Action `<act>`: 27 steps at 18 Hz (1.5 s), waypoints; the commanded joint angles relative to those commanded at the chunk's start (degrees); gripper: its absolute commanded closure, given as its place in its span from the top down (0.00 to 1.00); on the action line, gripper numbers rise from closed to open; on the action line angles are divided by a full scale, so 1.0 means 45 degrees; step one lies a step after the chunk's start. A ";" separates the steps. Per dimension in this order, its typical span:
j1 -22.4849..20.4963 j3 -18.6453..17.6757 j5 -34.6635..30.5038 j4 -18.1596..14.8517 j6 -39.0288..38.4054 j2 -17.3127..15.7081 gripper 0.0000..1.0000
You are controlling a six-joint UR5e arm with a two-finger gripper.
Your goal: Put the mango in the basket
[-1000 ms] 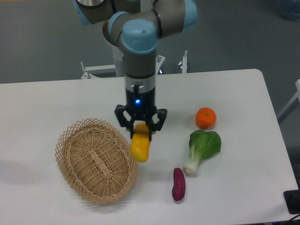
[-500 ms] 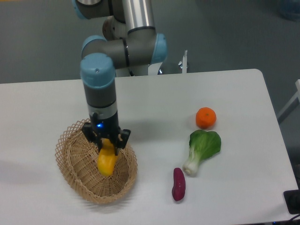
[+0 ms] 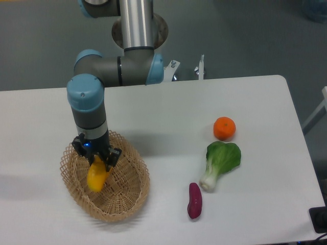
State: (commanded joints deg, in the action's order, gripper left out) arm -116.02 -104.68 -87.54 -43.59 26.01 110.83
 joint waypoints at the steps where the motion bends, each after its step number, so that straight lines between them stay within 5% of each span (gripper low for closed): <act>1: 0.0021 -0.0039 0.0000 0.0000 0.0000 0.0000 0.49; 8: 0.0099 -0.0079 -0.0059 0.0000 0.0000 0.0020 0.59; 10: 0.0099 -0.0079 -0.0137 0.0020 0.0020 0.0039 0.73; 12: 0.0099 -0.0040 -0.0195 0.0039 0.0039 0.0020 0.99; 23: -0.0057 0.0604 -0.0527 0.0000 -0.0019 -0.0273 1.00; 27: -0.0934 0.1171 -0.0508 -0.0176 0.0058 -0.0643 1.00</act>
State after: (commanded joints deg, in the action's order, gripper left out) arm -120.22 -99.41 -89.83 -44.38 26.28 107.94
